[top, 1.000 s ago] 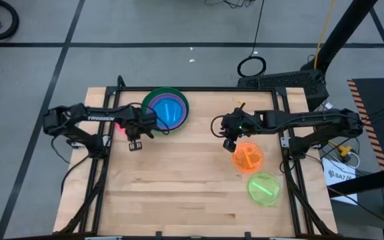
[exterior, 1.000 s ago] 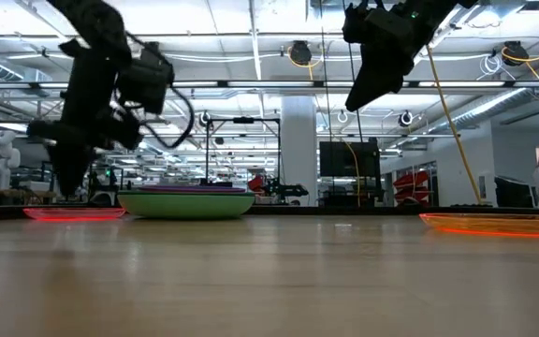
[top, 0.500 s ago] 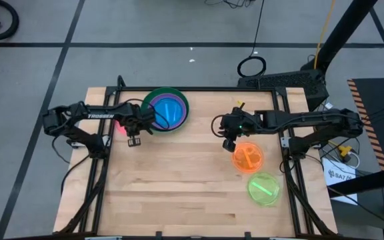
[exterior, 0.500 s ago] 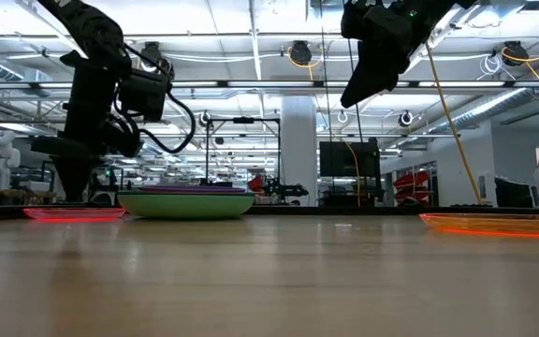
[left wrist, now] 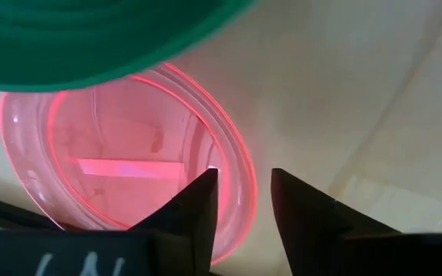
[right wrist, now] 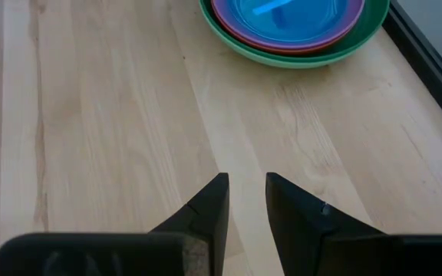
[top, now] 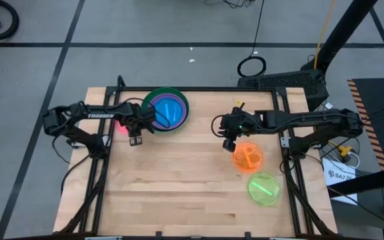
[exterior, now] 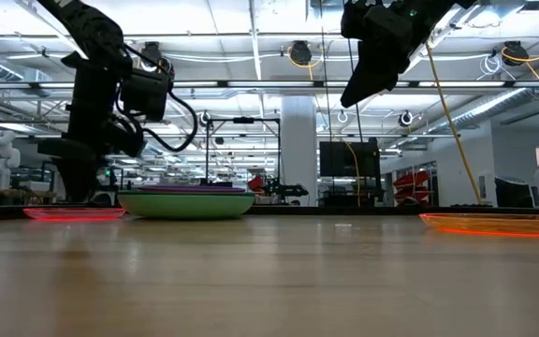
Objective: Stack plastic plates
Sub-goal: Stack the pink plate on top of the blue plate
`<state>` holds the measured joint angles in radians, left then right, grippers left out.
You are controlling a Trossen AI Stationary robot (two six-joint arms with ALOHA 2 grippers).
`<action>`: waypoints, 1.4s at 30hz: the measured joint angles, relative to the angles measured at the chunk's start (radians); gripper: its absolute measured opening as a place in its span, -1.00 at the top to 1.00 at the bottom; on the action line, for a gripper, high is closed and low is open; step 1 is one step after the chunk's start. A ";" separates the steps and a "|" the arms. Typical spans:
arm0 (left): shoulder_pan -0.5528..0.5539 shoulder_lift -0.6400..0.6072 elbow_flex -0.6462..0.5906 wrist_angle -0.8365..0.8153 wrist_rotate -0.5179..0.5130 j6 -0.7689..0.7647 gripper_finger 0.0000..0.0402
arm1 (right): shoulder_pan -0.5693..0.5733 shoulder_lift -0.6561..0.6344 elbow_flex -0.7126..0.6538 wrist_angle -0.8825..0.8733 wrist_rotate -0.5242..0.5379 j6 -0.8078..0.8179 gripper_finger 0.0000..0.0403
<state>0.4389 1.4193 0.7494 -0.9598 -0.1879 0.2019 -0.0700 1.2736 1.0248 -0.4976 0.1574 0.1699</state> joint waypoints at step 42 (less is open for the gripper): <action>0.102 0.115 -0.001 0.075 0.038 -0.047 0.35 | 0.000 0.000 0.000 0.000 -0.001 0.001 0.58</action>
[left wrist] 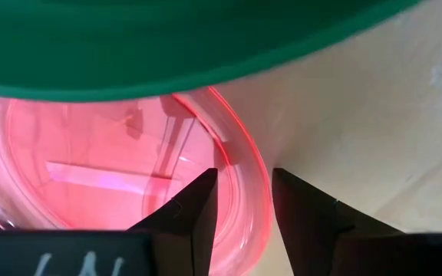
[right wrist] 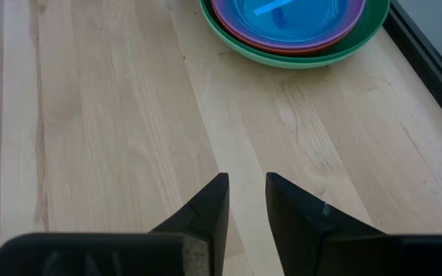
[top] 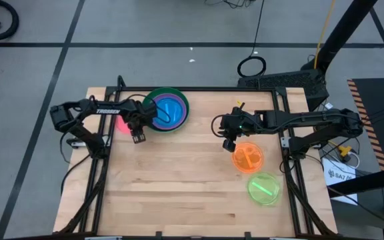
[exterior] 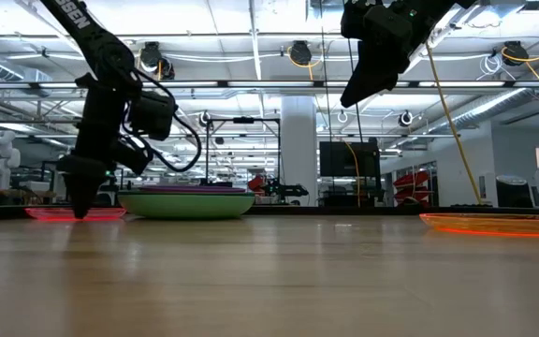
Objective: Stack plastic plates
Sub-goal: Stack the pink plate on top of the blue plate
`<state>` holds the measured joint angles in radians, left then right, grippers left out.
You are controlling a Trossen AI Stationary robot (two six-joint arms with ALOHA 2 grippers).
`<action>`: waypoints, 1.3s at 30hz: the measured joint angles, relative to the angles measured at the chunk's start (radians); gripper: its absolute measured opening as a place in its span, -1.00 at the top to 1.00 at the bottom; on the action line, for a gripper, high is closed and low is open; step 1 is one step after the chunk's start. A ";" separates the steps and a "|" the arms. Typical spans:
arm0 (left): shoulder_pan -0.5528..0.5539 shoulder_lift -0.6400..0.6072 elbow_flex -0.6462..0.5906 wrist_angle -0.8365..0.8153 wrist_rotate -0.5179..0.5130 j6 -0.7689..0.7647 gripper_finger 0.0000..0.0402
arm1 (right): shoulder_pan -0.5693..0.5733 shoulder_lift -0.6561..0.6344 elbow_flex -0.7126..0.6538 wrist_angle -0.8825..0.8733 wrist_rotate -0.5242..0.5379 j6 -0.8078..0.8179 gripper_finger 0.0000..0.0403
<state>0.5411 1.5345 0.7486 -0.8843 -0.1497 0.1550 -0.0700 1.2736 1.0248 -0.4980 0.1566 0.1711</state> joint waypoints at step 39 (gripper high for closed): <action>-0.141 -0.002 0.024 -0.112 0.141 -0.315 0.96 | 0.000 0.000 0.000 0.000 0.000 -0.003 0.58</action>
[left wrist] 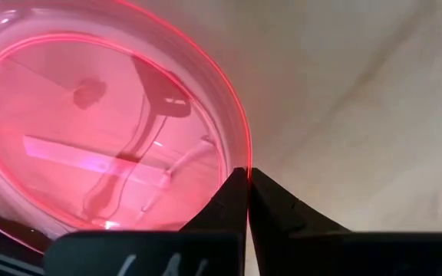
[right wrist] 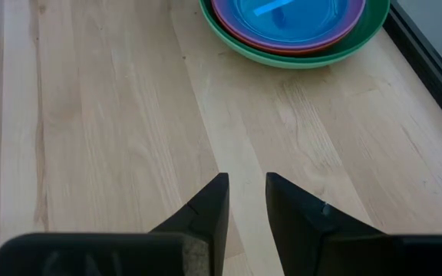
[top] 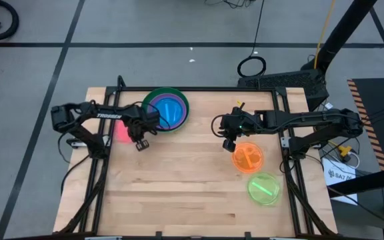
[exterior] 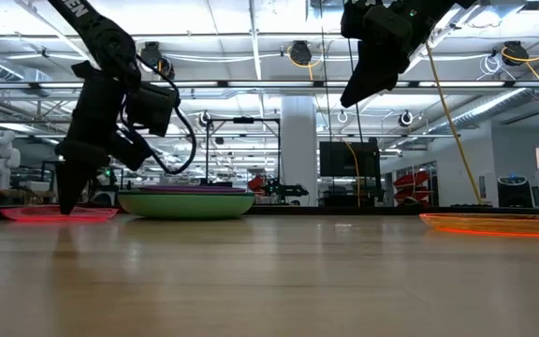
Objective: Stack plastic plates
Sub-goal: Stack the pink plate on top of the blue plate
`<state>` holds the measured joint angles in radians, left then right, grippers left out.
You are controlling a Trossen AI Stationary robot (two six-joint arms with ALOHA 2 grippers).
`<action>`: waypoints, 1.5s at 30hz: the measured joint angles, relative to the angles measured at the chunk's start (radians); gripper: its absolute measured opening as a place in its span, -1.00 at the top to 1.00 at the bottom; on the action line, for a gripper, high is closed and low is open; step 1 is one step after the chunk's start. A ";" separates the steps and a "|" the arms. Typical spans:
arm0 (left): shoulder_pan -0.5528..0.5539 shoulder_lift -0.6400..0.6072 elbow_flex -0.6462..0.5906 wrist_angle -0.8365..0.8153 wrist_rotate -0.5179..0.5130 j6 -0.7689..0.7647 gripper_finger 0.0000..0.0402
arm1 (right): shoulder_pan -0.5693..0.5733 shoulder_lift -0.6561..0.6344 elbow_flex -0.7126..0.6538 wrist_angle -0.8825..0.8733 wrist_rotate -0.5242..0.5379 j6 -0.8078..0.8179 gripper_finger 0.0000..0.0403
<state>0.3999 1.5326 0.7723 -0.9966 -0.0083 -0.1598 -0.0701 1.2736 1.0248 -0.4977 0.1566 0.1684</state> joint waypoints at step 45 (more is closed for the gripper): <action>-0.434 -0.208 0.556 -0.105 0.018 0.211 0.97 | 0.000 0.000 0.000 0.008 0.000 -0.001 0.58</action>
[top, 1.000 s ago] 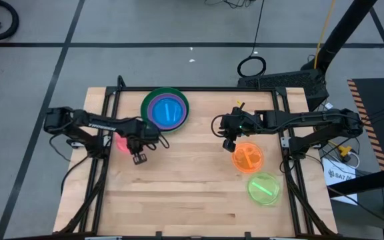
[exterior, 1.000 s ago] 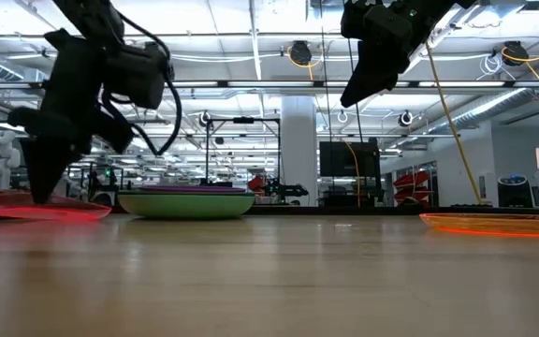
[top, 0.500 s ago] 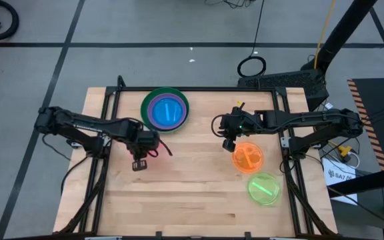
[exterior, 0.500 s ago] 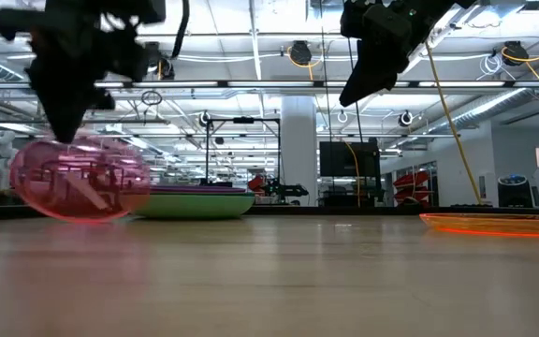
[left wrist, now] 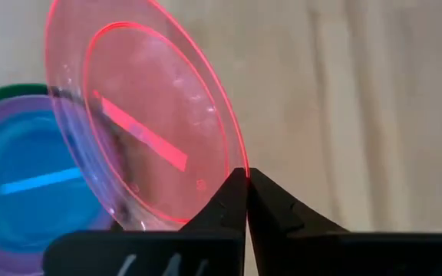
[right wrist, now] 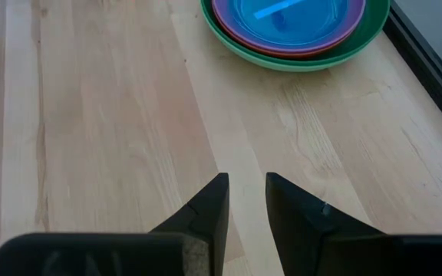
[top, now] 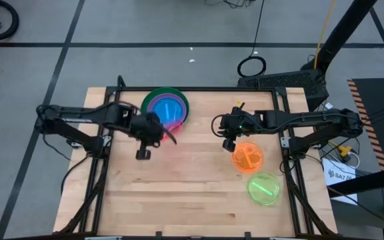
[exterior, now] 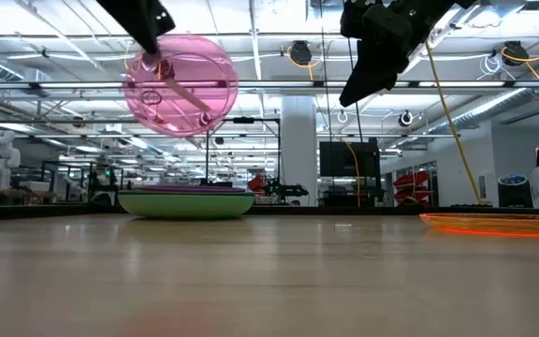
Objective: Stack plastic plates
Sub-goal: Stack the pink plate on top of the blue plate
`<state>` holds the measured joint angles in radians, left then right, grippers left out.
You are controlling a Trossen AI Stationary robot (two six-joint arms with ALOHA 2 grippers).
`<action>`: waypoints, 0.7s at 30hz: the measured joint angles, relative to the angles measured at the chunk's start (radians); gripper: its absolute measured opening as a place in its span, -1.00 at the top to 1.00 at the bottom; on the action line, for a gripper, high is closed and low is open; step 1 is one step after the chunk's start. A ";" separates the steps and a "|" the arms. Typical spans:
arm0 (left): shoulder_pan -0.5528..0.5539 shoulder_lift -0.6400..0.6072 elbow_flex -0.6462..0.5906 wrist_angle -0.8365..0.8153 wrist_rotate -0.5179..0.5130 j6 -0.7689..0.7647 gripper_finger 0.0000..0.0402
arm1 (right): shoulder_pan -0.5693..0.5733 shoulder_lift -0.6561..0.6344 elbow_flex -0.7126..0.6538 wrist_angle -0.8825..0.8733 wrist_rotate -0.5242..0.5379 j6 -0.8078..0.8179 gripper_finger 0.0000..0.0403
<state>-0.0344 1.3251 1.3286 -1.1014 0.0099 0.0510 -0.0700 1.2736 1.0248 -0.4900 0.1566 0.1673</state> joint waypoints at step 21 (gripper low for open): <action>0.416 0.332 -0.009 0.008 -0.118 0.283 0.97 | 0.000 0.000 0.000 -0.013 0.000 -0.001 0.58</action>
<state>0.3819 1.6575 1.3193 -1.0932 -0.1079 0.3344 -0.0704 1.2736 1.0248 -0.5030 0.1566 0.1666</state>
